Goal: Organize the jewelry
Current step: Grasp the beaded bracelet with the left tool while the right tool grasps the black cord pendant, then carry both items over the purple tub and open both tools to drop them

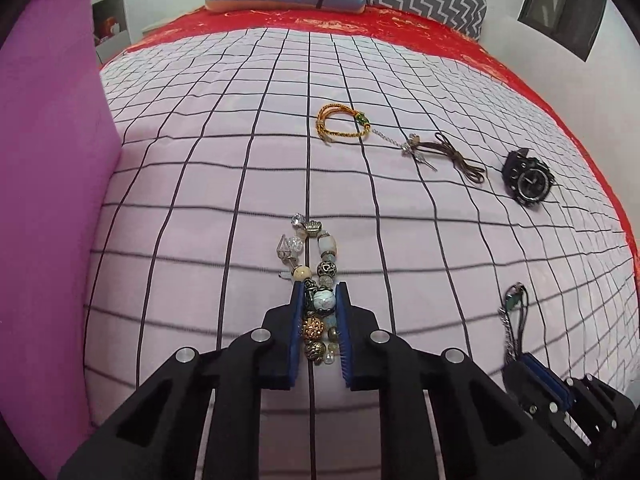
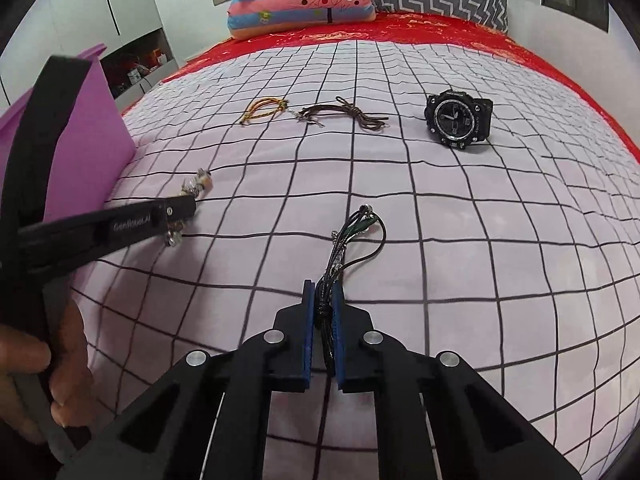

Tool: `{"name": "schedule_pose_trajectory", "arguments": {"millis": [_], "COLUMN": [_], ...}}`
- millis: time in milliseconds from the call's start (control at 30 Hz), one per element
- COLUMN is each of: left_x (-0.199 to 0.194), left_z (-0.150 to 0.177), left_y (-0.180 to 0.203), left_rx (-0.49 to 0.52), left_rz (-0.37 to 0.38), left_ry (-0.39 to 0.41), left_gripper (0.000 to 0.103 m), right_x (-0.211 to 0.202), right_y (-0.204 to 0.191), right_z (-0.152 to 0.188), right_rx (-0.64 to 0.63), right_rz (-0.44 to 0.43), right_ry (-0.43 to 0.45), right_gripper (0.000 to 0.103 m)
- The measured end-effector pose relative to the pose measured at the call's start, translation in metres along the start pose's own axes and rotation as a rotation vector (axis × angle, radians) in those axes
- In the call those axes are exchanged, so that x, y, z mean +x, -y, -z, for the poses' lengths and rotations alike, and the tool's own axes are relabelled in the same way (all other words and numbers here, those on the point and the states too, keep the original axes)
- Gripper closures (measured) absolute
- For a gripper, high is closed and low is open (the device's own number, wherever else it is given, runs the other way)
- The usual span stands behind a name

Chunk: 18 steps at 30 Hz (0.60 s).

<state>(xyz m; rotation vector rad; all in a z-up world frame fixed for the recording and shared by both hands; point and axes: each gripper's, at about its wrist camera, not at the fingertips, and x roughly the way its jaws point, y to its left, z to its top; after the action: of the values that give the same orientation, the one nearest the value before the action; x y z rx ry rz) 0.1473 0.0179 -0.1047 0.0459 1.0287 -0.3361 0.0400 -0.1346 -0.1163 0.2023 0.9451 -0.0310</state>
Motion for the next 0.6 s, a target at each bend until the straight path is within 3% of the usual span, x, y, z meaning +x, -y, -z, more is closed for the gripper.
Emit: {"name": "schedule_pose_trajectory", "arguments": {"millis": [600], "left_x": [-0.085], "left_z": [0.048], "left_y": [0.003], "left_rx": [-0.088], "left_rz": [0.063], "left_ry": [0.024], "left_gripper": [0.088], "right_x": [-0.059], "right_y": [0.008], "right_z": [-0.008], "right_rx": [0.04], "right_rz": [-0.101], "right_ry": [0.049], "right_gripper": [0.095]}}
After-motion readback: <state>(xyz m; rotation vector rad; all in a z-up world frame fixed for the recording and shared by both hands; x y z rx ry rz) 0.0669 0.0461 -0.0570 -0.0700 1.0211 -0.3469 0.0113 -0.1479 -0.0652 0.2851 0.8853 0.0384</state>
